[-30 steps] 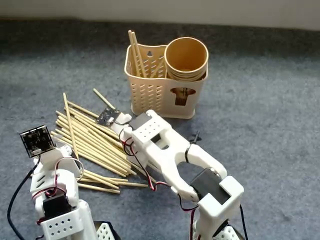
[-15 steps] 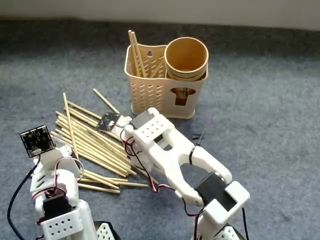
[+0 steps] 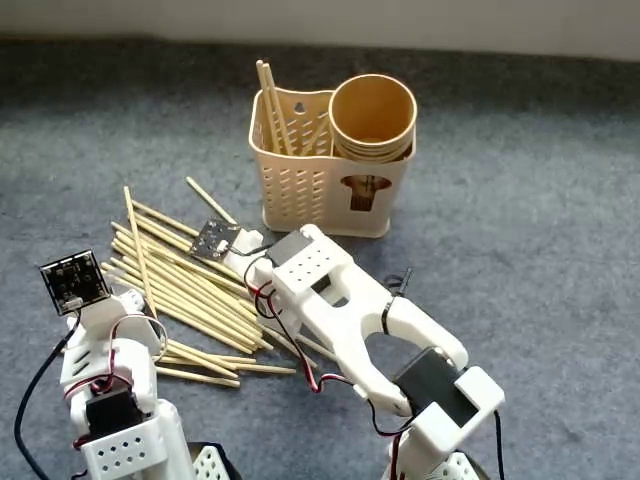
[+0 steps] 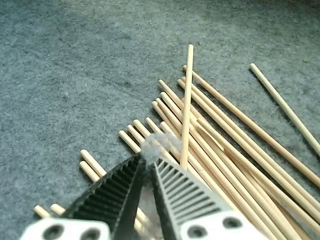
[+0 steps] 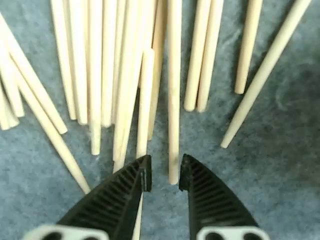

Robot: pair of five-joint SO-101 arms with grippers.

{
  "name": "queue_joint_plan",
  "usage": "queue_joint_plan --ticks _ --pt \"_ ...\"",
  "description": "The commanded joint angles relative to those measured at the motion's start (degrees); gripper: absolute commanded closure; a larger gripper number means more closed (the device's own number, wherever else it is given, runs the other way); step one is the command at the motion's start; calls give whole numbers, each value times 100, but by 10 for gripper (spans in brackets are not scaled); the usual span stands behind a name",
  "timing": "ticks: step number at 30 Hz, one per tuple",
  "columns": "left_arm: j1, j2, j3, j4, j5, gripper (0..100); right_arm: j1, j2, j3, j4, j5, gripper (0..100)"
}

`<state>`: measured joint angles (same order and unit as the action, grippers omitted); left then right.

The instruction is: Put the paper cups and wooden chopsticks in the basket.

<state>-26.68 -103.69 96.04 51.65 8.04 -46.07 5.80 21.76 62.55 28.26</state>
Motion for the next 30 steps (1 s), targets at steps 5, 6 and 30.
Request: queue_joint_plan --ticks 5,6,30 --pt "-57 -31 119 18 9 990 40 -277 295 -901 26 892" --pt "-57 -31 119 18 9 990 40 -277 347 -1015 26 892" --pt "-57 -31 119 18 9 990 426 -1842 101 444 -281 994"
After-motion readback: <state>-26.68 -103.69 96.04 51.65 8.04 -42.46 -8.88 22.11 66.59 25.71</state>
